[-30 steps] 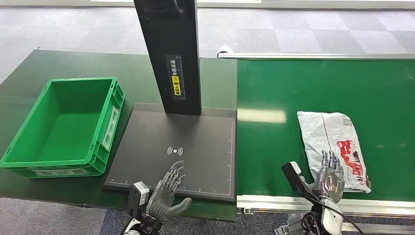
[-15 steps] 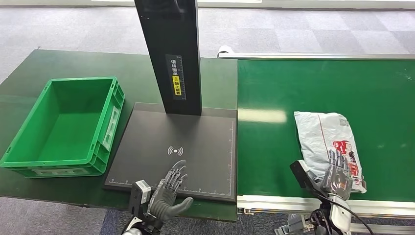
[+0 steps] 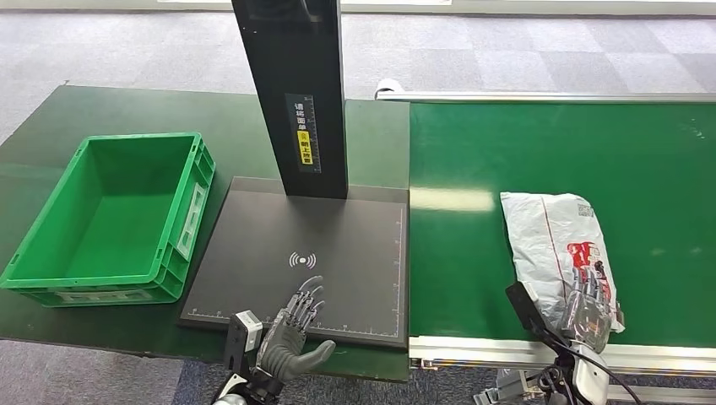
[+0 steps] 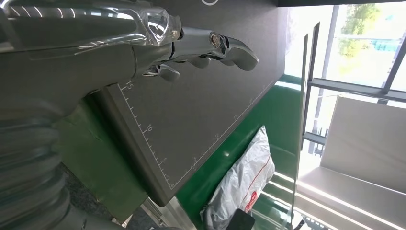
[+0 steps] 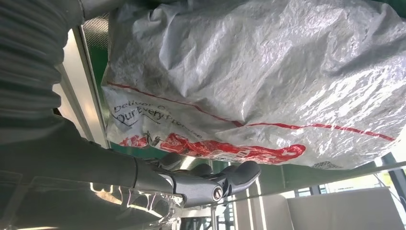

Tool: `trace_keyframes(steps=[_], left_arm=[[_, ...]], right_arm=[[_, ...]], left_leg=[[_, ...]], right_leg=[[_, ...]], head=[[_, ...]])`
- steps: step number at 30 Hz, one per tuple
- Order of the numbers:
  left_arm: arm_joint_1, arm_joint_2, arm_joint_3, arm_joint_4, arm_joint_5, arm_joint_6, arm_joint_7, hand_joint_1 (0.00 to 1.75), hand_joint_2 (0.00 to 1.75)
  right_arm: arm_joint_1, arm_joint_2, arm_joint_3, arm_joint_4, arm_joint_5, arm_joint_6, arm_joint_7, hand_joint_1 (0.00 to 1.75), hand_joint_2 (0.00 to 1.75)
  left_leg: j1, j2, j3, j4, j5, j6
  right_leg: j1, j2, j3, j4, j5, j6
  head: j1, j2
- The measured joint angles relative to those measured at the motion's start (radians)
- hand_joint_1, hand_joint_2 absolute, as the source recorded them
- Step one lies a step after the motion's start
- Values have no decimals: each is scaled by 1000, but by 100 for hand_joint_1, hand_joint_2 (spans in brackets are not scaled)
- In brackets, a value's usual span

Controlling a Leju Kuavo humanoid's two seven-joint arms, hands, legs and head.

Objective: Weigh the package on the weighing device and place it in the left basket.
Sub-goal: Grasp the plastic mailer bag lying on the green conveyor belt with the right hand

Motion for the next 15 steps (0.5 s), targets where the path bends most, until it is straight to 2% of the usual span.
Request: trace_keyframes(steps=[4,5,8,9,15], left_arm=[[1,0,0,0,0,0,0,0,175],[1,0,0,0,0,0,0,0,175],[1,0,0,0,0,0,0,0,175],[1,0,0,0,0,-1,0,0,175],[7,0,0,-1,0,-1,0,0,175]], right_arm=[[-3,0,-12,23,-27,14,-11,0,175],[-5,1,-17,29,-39,21,-19,35,175],[-13,2,-36,49,-76,45,-46,166,175],[-15,3,-42,55,-85,52,-54,175,175],[-17,12,-73,81,-122,72,-89,175,175]], left_leg=[[0,0,0,0,0,0],[0,0,0,0,0,0],[0,0,0,0,0,0],[0,0,0,0,0,0],[0,-1,1,0,0,0]], right_leg=[[0,0,0,0,0,0],[0,0,0,0,0,0],[0,0,1,0,0,0],[0,0,1,0,0,0],[0,-1,2,0,0,0]], head=[[0,0],[0,0],[0,0],[0,0],[0,0]])
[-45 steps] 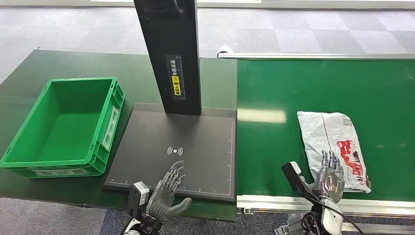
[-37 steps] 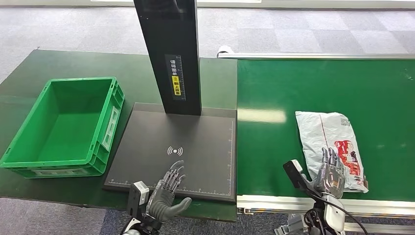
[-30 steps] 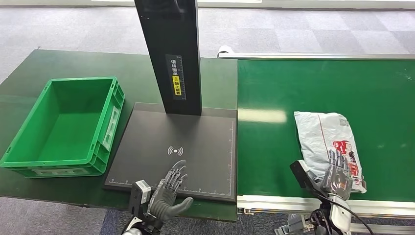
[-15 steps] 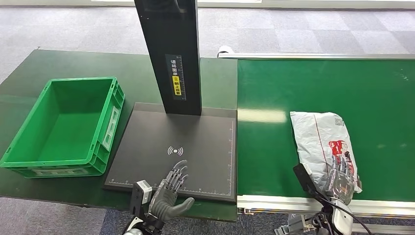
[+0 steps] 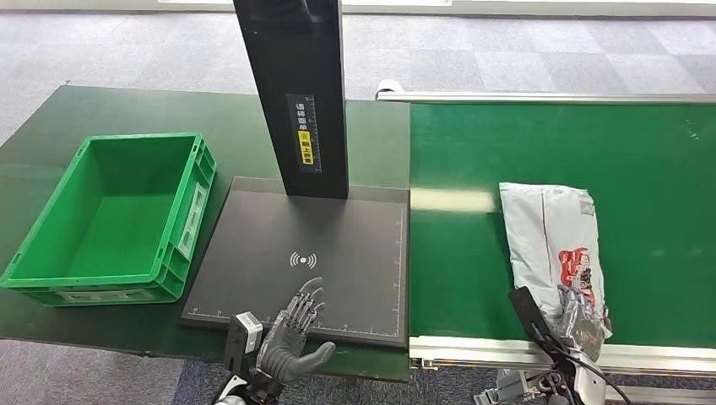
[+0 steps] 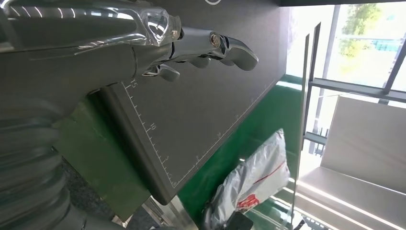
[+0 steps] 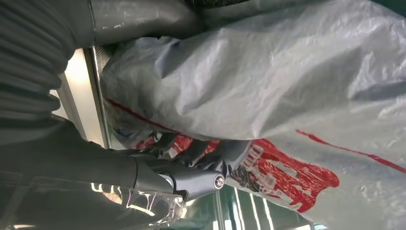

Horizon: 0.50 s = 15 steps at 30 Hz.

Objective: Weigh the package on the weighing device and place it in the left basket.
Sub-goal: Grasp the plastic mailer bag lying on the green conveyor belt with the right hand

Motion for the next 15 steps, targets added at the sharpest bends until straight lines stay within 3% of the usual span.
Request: trace_keyframes(steps=[10,15], left_arm=[[19,0,0,-10,-9,-12,0,0,175],[11,0,7,-7,-16,-12,0,0,175]], right_arm=[[-2,29,-51,6,-80,3,-101,175,175],[29,72,-86,-57,-256,73,-259,175,175]], left_leg=[[1,0,1,0,0,0],[1,0,0,0,0,0]], right_leg=[[1,0,0,0,0,0],[1,0,0,0,0,0]], head=[[0,0],[0,0]])
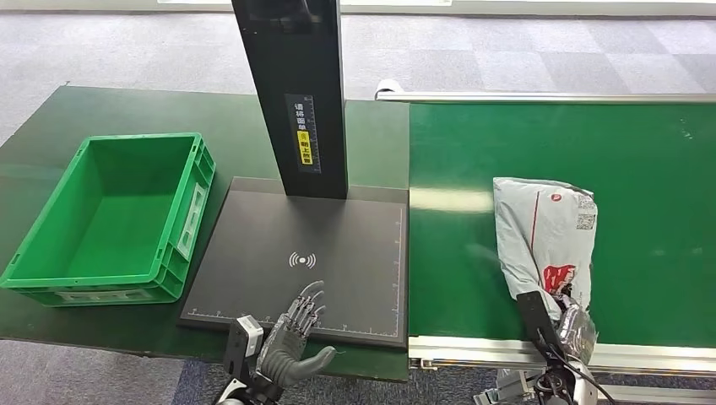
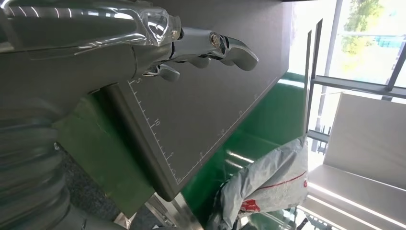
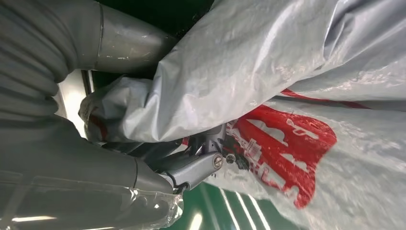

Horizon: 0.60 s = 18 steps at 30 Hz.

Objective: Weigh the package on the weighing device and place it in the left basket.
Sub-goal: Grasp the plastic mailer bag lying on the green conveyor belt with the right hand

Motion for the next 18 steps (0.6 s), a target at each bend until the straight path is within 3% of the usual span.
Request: trace_keyframes(steps=[4,8,13,18], left_arm=[[-2,0,12,0,-11,0,-1,0,175],[-1,-1,28,-1,-20,7,-15,0,175],[0,-1,46,-7,-25,28,-33,0,175],[-9,1,84,-19,-49,64,-54,0,175]], right_arm=[[84,64,6,-199,-178,123,-44,175,175],[204,104,81,-536,-315,206,-14,175,175],[295,116,209,-901,-299,221,19,175,175],[314,117,363,-1124,-288,307,39,175,175]], left_leg=[[0,-1,-1,0,0,0],[0,-2,-3,0,0,0],[0,-1,-3,0,0,0],[0,0,-2,0,0,0]], right_leg=[[0,-1,0,0,0,0],[0,-3,-1,0,0,0],[0,-2,-2,0,0,0],[0,-2,-2,0,0,0]], head=[[0,0],[0,0],[0,0],[0,0]])
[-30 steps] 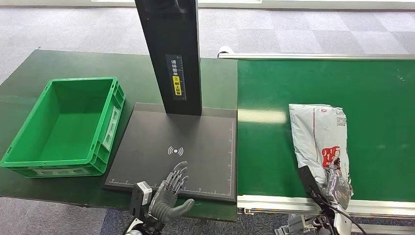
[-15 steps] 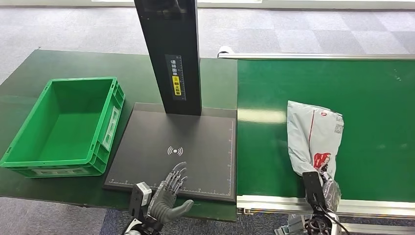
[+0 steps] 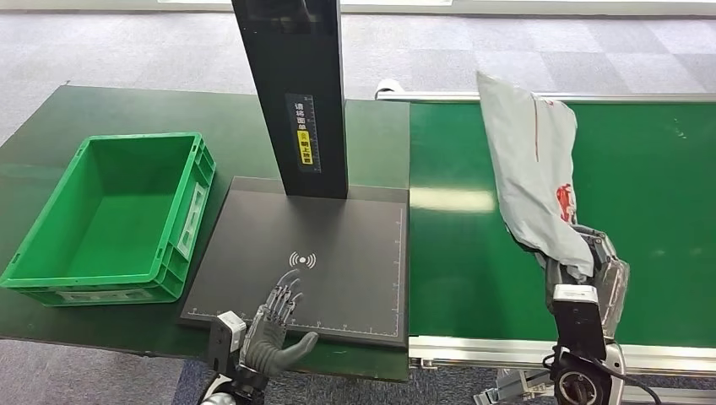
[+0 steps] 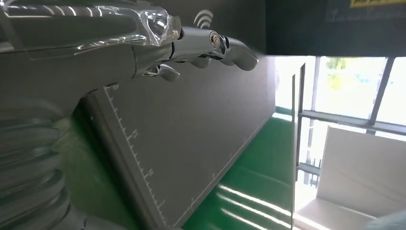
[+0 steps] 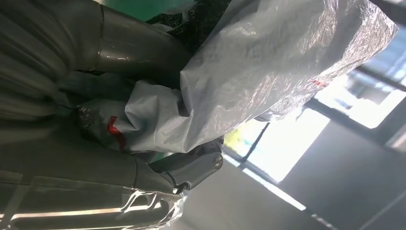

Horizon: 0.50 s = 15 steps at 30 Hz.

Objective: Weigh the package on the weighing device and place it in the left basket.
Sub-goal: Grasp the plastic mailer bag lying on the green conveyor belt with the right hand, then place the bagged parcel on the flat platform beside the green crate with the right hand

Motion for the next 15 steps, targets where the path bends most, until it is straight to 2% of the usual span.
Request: trace_keyframes(steps=[4,9,15], left_arm=[[-10,5,47,-20,-16,20,-8,0,175],[-10,15,120,-73,-34,45,-8,0,175],[3,25,200,-147,-47,44,2,0,175]], right_arm=[[2,0,132,-73,-47,104,4,175,175],[-23,-1,278,-55,-137,231,12,175,175],[-58,-1,421,40,-195,244,8,175,175]], left_leg=[[1,0,0,0,1,0],[1,0,-1,0,1,0],[1,-1,-1,0,1,0]], right_leg=[[1,0,0,0,0,0],[1,0,0,1,0,0],[1,-2,0,1,0,0]], head=[[0,0],[0,0],[0,0]])
